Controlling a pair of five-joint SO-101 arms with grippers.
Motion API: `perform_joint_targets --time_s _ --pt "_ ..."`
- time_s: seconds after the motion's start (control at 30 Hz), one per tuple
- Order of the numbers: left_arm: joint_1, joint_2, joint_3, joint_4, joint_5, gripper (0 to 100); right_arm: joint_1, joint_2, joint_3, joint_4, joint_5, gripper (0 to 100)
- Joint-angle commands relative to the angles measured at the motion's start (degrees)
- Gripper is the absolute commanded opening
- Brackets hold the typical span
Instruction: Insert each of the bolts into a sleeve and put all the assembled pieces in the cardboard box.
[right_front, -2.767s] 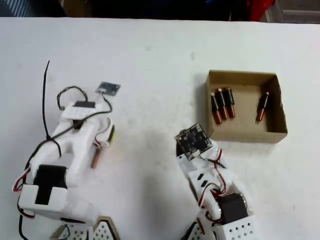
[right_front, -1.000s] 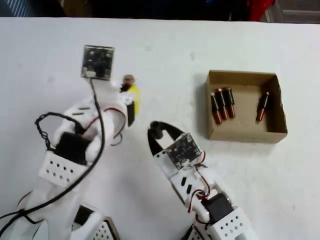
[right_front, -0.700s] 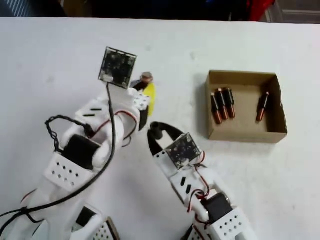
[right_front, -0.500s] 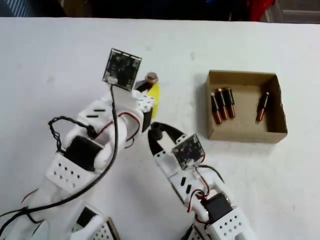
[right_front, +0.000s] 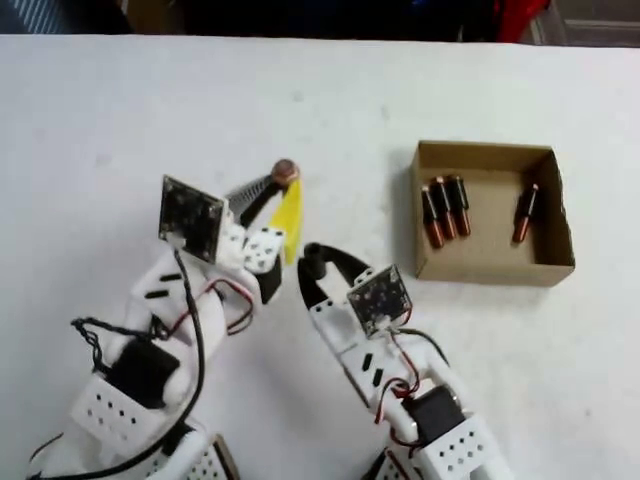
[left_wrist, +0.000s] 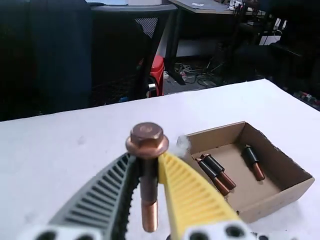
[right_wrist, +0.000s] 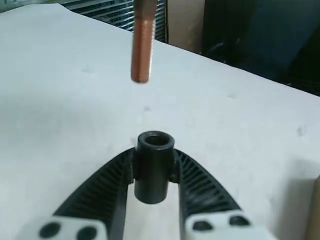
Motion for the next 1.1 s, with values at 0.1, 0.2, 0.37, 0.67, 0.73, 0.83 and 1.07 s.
perform_joint_targets --time_s 0.1,0.2,0.37,0.67,0.73,0.83,1.07 --pt "2.0 -6.5 2.3 -2.5 5.9 2 0.3 -0.7 -1.4 -4.3 -0.2 1.6" --pt "2.9 -8.3 3.3 -2.5 6.9 2 0.3 -0.7 -1.4 -4.4 -0.1 1.6" --pt "2.9 -8.7 3.6 -2.6 7.3 2 0.3 -0.7 -1.4 -4.4 -0.1 1.6" --pt "2.9 -8.7 3.7 -2.6 7.3 2 0.3 -0.7 -1.6 -4.4 5.4 1.6" --pt "2.9 -8.7 3.7 -2.6 7.3 2 0.0 -0.7 -1.7 -4.4 6.0 1.6" --pt "2.9 -8.8 3.7 -2.6 7.3 2 -1.4 -0.7 -1.7 -4.4 7.1 1.6" --pt "2.9 -8.8 7.4 -6.9 7.3 2 -1.5 -0.7 -1.6 -4.4 9.1 1.6"
